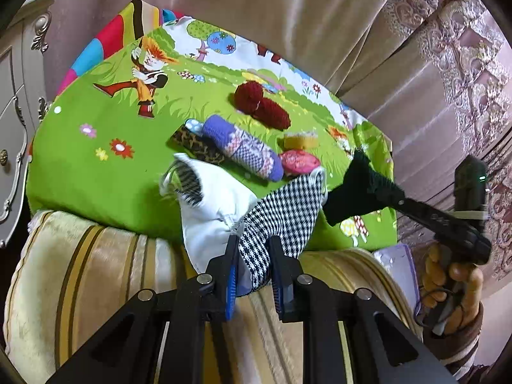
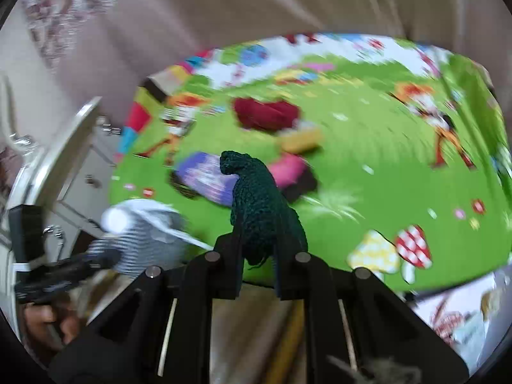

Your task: Organize soft objects

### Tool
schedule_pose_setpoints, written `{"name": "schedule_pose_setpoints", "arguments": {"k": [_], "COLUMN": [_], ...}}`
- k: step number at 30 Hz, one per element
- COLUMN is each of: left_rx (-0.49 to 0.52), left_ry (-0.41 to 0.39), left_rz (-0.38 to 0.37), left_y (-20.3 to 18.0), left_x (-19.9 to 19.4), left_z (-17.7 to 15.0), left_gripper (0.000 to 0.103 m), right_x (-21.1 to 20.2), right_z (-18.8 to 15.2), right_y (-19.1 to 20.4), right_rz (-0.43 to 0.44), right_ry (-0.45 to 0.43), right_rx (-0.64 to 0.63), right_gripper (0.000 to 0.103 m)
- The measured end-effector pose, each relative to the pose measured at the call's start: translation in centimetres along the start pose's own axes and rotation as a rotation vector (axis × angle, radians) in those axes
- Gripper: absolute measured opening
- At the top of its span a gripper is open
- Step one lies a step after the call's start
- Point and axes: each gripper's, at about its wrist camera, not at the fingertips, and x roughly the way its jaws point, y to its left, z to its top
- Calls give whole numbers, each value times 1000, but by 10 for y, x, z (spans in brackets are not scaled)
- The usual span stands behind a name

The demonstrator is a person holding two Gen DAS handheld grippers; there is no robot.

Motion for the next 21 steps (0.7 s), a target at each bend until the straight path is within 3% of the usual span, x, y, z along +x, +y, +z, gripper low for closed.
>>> {"name": "schedule_pose_setpoints", "arguments": {"k": [5, 7, 15, 21], "left_rx": [21, 34, 45, 83], "left_ry": [17, 12, -17, -40], "left_rz": [10, 12, -18, -34], "left_y": [-3, -5, -15, -34], "left_x": [-1, -3, -8, -12], "left_z": [-5, -6, -3, -1], "left_gripper": [19, 19, 19, 18], "right_x": [12, 10, -8, -27], "right_z": [-19, -23, -43, -58], "right_y": [-21, -24, -13, 8], "right_rz": [-45, -25, 14, -48], "right_ry": [51, 54, 24, -34], "right_rx": [15, 28, 7, -77], "right_gripper": [17, 17, 17, 17]}}
